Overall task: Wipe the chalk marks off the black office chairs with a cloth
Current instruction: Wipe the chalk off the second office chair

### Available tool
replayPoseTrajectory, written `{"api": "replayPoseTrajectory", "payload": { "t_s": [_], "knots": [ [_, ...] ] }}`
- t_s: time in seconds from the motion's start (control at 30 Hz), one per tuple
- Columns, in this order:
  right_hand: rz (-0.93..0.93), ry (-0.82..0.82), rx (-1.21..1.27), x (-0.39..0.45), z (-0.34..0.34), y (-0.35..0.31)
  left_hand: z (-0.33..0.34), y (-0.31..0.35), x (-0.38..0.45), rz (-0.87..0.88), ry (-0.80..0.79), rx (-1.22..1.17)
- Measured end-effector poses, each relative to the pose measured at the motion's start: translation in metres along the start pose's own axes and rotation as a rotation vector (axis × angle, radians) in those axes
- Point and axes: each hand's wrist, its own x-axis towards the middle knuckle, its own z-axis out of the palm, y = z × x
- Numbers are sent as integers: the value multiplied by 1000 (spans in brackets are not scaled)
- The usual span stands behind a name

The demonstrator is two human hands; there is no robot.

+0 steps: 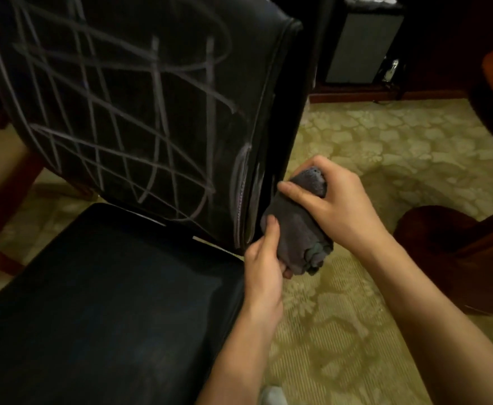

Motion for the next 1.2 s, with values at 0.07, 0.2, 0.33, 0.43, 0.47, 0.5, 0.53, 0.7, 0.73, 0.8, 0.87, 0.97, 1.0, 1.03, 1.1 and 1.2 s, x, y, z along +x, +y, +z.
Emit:
{"api": "replayPoseTrajectory", "payload": {
  "t_s": [0.07,0.2,0.33,0.43,0.47,0.5,0.53,0.7,0.73,0.8,0.87,0.97,1.0,1.03,1.1,1.2],
  "knots": [
    [0,-17,-4,-3,6,8,-7,-4,10,25,-30,-14],
    [-79,18,-43,5,-1,14,-3,-3,30,150,-109,-19],
    [-293,98,-213,37,-16,-11,20,12,37,294,-159,-148],
    [-412,241,-305,62,-14,-21,39,21,47,344,-150,-149],
    [-436,280,-312,65,-9,-19,42,21,51,319,-142,-171],
    [-455,310,-315,65,-1,-14,43,20,56,290,-139,-196],
    [-473,338,-319,63,8,-7,41,17,60,263,-142,-217],
    [-408,354,-321,42,46,35,9,-14,88,192,-158,-181],
    [-378,304,-313,38,51,43,3,-20,93,177,-171,-172],
    [-332,191,-309,27,56,57,-9,-34,103,130,-185,-126],
    [-277,63,-333,16,57,66,-23,-50,108,105,-172,-43],
    [-268,-29,-406,10,49,71,-44,-62,110,181,-252,28],
    [-305,-16,-430,10,45,70,-50,-63,109,218,-292,39],
    [-352,9,-443,10,42,67,-55,-63,108,258,-323,56],
    [-432,71,-448,13,42,60,-63,-60,105,330,-362,107],
    [-470,98,-445,16,50,56,-75,-62,102,356,-383,177]
  ]
}}
